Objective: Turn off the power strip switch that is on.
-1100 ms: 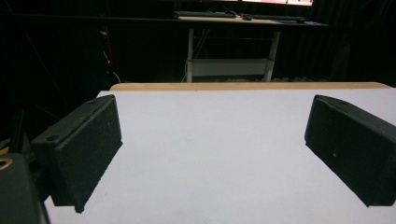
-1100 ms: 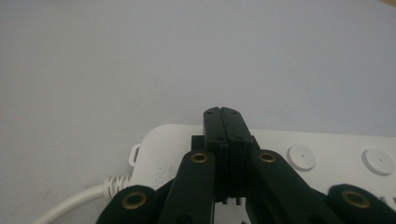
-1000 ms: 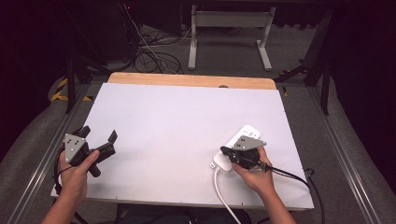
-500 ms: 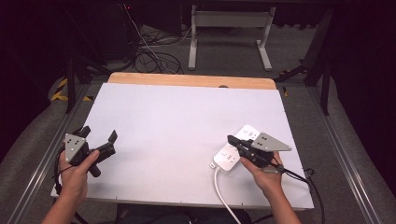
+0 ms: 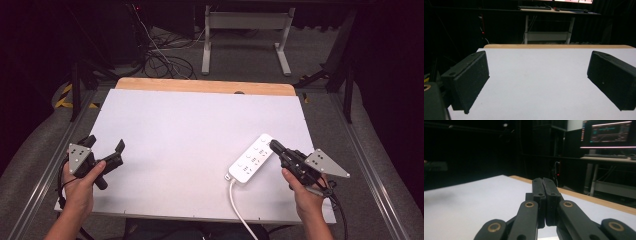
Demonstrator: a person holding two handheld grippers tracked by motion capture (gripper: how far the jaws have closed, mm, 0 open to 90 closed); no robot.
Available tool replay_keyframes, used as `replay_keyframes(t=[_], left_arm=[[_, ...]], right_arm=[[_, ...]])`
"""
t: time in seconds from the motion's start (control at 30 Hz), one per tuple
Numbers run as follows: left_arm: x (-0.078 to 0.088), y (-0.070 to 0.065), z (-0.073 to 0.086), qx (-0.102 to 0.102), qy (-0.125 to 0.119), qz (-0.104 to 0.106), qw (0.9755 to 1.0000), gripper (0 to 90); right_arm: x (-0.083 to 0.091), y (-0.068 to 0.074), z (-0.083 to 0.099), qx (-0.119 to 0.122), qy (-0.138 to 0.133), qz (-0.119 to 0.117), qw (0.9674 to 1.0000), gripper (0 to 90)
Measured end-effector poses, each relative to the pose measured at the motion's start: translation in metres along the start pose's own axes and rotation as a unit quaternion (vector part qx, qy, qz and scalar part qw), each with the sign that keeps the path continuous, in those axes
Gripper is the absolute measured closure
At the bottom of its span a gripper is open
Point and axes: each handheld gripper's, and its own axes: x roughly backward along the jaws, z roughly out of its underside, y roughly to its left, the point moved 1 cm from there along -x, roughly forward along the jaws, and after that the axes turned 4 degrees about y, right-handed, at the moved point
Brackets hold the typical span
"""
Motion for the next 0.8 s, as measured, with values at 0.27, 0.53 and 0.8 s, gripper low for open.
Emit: replay_keyframes(t=[0.27,0.53,0.8], left_arm=[[0.0,0.0,0.0,0.0,0.0,0.001,1.0,4.5],[0.0,0.0,0.0,-0.001,0.0,0.002,1.0,4.6],[0.0,-0.001,0.0,-0.001,0.0,0.002,1.0,4.6]], right_arm=[[0.0,-0.005,0.003,-0.003,0.01,0.014,0.9998,67.7],[-0.007,-0.011,0.007,-0.025,0.039,0.055,0.9974,19.0],[-0.006,-0.013,0.008,-0.024,0.034,0.042,0.9982,6.6]])
